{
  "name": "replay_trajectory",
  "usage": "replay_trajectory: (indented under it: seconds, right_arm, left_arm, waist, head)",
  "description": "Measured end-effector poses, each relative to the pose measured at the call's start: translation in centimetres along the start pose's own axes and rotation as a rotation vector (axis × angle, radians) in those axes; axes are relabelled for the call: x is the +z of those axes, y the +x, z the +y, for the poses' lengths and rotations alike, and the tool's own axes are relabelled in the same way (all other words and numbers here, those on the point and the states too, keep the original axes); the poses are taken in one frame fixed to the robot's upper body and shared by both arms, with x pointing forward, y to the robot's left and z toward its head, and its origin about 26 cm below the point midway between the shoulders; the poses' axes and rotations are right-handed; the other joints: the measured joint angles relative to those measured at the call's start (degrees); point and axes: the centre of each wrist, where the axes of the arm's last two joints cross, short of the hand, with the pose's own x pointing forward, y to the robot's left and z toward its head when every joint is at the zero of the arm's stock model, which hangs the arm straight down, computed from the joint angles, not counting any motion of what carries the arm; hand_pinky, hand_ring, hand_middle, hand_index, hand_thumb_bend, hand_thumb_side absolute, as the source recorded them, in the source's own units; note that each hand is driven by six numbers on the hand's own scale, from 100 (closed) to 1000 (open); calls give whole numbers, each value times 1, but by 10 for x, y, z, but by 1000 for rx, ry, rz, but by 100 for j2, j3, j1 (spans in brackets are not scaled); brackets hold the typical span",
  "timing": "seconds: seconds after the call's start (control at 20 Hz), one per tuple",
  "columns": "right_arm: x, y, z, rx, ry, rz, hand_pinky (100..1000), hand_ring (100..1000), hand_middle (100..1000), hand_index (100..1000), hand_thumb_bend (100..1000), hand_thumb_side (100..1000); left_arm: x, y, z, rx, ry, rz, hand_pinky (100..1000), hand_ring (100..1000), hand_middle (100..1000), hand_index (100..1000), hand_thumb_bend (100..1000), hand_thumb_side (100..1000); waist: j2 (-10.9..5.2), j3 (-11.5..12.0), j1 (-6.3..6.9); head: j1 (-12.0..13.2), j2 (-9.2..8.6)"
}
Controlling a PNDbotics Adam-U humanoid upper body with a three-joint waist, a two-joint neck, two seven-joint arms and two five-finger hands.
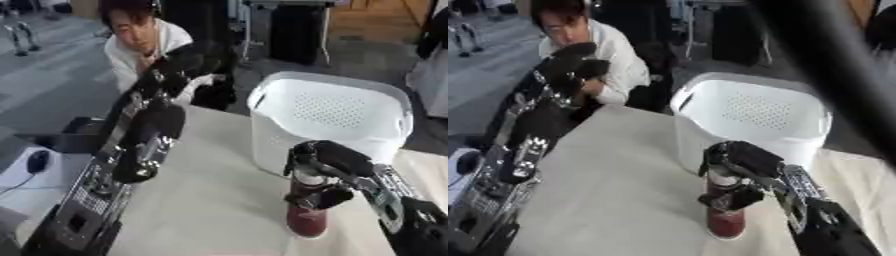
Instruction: Pick up objects on the table and place them in the box.
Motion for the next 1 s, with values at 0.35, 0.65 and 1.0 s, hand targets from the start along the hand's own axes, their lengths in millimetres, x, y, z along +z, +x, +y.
replay_trajectory:
  seconds: [0.35,0.65,1.0]
  right_arm:
    - [1,0,6,7,-18,4,100,100,100,120,337,279]
    - [0,-2,3,6,-15,5,100,100,100,122,338,290]
    - [-8,-7,-17,33,83,-3,100,100,100,122,329,312]
  left_arm:
    - [0,0,-1,4,-6,-1,900,849,917,905,100,648]
    - [0,0,-1,4,-8,1,899,848,916,905,100,648]
    - [0,0,-1,4,-10,2,899,849,917,905,100,647]
  waist:
    - [-3,0,0]
    - [-3,-1,0]
    - [-3,-3,1]
  head:
    - [28,0]
    - [35,0]
    - [35,0]
